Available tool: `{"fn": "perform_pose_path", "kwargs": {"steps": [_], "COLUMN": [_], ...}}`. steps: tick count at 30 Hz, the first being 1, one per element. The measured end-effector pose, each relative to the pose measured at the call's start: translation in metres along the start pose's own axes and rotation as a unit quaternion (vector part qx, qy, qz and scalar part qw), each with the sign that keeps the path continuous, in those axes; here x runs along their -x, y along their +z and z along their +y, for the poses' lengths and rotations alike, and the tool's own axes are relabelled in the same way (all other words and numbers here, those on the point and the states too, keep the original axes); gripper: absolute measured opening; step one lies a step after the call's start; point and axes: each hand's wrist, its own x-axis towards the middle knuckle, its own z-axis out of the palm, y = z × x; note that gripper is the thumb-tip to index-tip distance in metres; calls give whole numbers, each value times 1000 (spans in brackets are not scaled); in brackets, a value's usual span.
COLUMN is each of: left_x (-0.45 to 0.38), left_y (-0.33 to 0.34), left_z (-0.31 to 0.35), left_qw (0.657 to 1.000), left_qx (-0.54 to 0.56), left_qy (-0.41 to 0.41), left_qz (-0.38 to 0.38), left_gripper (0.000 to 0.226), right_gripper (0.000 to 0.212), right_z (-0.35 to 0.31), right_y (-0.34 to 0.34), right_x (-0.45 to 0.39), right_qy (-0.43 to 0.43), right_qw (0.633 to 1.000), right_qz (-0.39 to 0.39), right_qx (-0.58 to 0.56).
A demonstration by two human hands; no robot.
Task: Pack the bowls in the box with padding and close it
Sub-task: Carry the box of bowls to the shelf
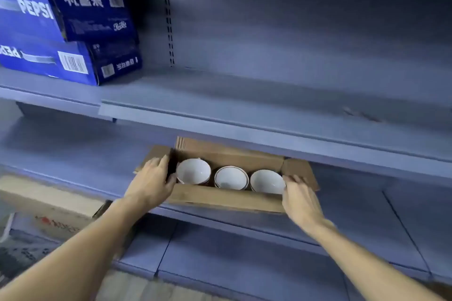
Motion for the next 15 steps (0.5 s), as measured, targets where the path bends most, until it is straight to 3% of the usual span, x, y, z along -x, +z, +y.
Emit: {"fn": "perform_pose_path", "kwargs": {"steps": [4, 7, 9, 15], "left_x": [-42, -61, -67, -89], "left_y": [38, 75, 94, 123], "left_z": [-26, -50, -65, -77], "left_qw": [999, 994, 990, 971], "left_qx": [-12, -21, -8, 79], "left_qy": [-34, -101, -137, -224], "left_qz": [18, 21, 16, 5], "left_gripper": [51, 57, 52, 28], "right_gripper": [29, 37, 41, 23], "right_z": [24, 46, 56, 62], "right_y": [35, 67, 83, 106], "right_x": [-44, -65, -74, -97], "right_qy": [64, 118, 155, 209], "right_qw": [997, 993, 987, 972], "right_qz": [36, 22, 10, 4], "right_qx": [-7, -6, -28, -103]}}
